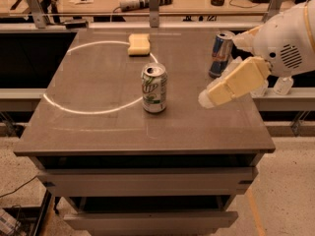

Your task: Move 7up can near sponge

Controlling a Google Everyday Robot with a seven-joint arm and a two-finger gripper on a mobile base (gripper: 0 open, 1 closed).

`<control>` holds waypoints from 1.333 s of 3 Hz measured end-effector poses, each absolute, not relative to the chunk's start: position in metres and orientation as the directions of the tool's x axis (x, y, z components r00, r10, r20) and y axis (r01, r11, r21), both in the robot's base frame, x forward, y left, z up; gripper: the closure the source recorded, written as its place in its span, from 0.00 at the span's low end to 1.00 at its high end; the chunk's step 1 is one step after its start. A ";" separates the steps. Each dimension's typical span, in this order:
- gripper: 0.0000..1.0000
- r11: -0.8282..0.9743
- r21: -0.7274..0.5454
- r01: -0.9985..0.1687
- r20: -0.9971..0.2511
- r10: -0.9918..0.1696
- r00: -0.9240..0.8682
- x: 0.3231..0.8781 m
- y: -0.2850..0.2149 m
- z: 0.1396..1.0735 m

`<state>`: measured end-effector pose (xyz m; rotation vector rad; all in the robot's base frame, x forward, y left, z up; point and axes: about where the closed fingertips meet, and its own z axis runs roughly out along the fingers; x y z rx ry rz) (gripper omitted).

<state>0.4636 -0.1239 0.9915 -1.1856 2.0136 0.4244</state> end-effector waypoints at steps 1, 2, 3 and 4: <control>0.00 0.502 -0.100 -0.859 -0.796 -0.558 -0.234 0.485 -0.095 0.982; 0.00 0.496 -0.108 -0.862 -0.821 -0.534 -0.204 0.504 -0.074 0.971; 0.00 0.505 -0.063 -0.861 -0.840 -0.493 -0.228 0.513 -0.052 0.958; 0.00 0.505 -0.027 -0.863 -0.846 -0.472 -0.250 0.514 -0.028 0.940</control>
Offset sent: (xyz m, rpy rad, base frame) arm 0.0680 0.0709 -0.0408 0.1457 -0.1093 0.0451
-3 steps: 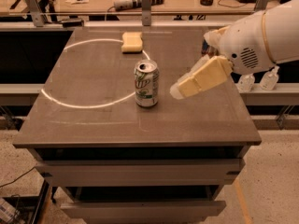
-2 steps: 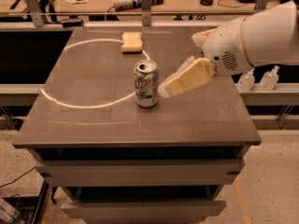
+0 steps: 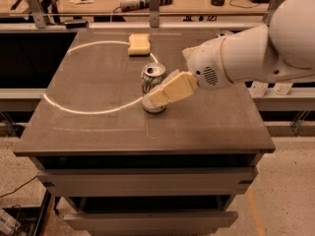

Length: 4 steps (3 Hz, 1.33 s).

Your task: Move 7up can near sponge

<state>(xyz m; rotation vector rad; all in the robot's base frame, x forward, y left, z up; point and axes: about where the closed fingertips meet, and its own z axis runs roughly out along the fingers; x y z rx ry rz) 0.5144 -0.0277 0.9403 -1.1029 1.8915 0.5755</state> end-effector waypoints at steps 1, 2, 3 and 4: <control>0.00 0.507 -0.036 -0.861 -0.843 -0.479 -0.247 0.519 -0.010 0.925; 0.00 0.523 -0.061 -0.850 -0.833 -0.496 -0.245 0.532 -0.003 0.910; 0.00 0.539 -0.093 -0.837 -0.820 -0.518 -0.243 0.550 -0.006 0.898; 0.18 0.546 -0.120 -0.829 -0.808 -0.539 -0.238 0.563 -0.017 0.887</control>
Offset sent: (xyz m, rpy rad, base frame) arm 0.0387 0.0292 -0.0536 -0.0767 -0.0337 -0.0564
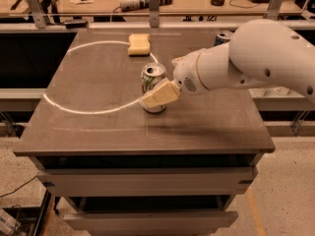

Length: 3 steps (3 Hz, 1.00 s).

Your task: Move 7up can near sponge

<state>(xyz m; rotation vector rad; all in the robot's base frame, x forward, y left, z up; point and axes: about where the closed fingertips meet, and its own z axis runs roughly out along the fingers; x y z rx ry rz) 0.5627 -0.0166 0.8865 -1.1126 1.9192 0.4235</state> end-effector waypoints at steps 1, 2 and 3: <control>0.41 0.549 -0.133 -0.825 -0.798 -0.553 -0.239 0.562 -0.029 0.881; 0.64 0.562 -0.145 -0.814 -0.786 -0.565 -0.250 0.565 -0.045 0.885; 0.87 0.620 -0.136 -0.773 -0.757 -0.569 -0.322 0.593 -0.080 0.895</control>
Offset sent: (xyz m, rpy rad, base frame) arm 0.0201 -0.0773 0.0098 -0.0819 0.0190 -0.1173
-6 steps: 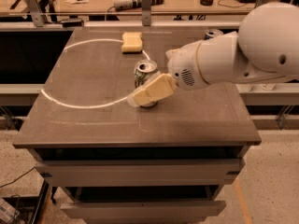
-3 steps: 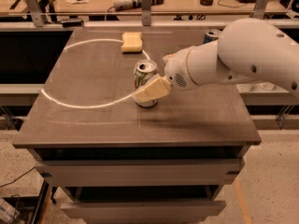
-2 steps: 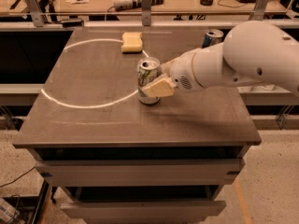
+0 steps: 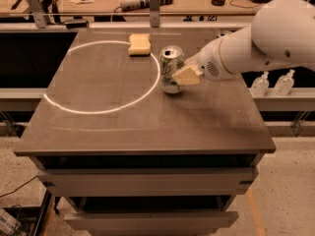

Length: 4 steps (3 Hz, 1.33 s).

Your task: Move 7up can near sponge

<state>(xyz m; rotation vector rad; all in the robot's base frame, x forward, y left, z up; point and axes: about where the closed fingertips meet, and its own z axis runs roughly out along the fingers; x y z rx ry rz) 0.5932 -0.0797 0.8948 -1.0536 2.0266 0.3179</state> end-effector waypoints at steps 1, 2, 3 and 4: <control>1.00 0.701 -0.111 -0.704 -0.740 -0.531 -0.412 0.629 -0.116 0.914; 1.00 0.735 -0.102 -0.670 -0.741 -0.506 -0.441 0.648 -0.130 0.927; 1.00 0.742 -0.109 -0.662 -0.738 -0.506 -0.446 0.659 -0.134 0.938; 0.82 0.740 -0.109 -0.664 -0.739 -0.507 -0.443 0.659 -0.132 0.938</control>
Offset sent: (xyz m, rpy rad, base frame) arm 0.0802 -0.0705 0.0477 0.0143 0.0532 -0.2226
